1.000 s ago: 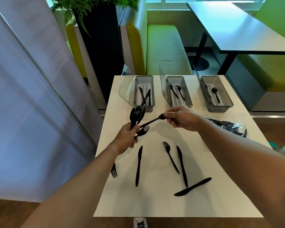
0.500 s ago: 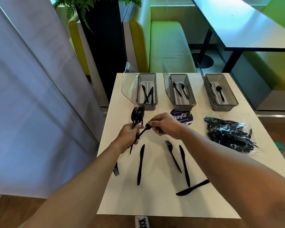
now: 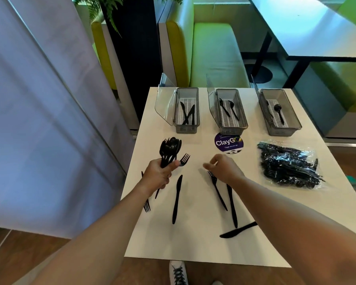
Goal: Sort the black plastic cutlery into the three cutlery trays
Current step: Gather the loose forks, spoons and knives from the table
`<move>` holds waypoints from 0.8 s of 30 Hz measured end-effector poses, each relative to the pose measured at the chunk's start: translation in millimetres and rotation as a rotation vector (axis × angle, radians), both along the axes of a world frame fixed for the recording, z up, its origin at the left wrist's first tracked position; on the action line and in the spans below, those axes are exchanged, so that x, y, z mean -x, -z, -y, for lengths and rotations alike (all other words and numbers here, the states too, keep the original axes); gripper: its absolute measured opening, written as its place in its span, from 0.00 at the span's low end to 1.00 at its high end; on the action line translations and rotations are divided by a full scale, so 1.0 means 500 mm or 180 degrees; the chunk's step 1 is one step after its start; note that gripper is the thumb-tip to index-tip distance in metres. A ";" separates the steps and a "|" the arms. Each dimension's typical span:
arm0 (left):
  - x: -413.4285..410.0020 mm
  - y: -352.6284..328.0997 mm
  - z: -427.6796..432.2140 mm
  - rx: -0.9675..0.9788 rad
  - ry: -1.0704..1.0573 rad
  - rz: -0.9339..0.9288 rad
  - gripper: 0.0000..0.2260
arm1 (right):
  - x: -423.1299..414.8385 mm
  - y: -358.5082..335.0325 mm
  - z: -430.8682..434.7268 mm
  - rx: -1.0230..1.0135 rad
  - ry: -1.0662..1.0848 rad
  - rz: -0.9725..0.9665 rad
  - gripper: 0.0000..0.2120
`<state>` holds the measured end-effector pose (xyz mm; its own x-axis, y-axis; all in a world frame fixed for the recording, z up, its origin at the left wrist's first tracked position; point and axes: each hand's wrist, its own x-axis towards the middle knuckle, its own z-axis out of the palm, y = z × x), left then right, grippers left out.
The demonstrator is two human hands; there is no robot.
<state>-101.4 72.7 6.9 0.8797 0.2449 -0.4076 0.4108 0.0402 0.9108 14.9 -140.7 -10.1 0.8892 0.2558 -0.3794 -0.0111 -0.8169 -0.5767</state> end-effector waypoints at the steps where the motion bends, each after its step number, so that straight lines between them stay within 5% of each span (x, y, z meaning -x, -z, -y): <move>1: 0.010 0.001 -0.002 -0.0004 -0.0009 -0.0010 0.14 | 0.008 0.011 0.006 0.0179 -0.0072 0.0020 0.19; 4: 0.039 0.012 -0.009 -0.0151 -0.0077 -0.0013 0.11 | 0.035 0.040 0.009 0.0699 -0.0335 0.0094 0.20; 8: 0.073 0.038 -0.030 -0.0427 -0.0207 -0.0041 0.06 | 0.060 0.060 -0.008 0.0848 -0.0289 0.0282 0.07; 11: 0.093 0.061 -0.047 -0.0401 -0.0399 -0.0063 0.10 | 0.067 0.056 -0.034 0.0929 -0.0331 0.0340 0.08; 17: 0.126 0.072 -0.068 -0.0357 -0.0490 -0.0083 0.11 | 0.086 0.047 -0.105 0.0092 -0.0106 0.0020 0.11; 24: 0.157 0.083 -0.098 -0.0394 -0.0595 -0.0064 0.12 | 0.118 0.048 -0.171 0.0039 -0.0057 -0.0232 0.16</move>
<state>-179.7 121.7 -34.5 0.8063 0.4522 -0.3813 0.4249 0.0058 0.9052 -43.9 -55.1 -34.3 0.8544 0.2664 -0.4461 -0.0379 -0.8243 -0.5648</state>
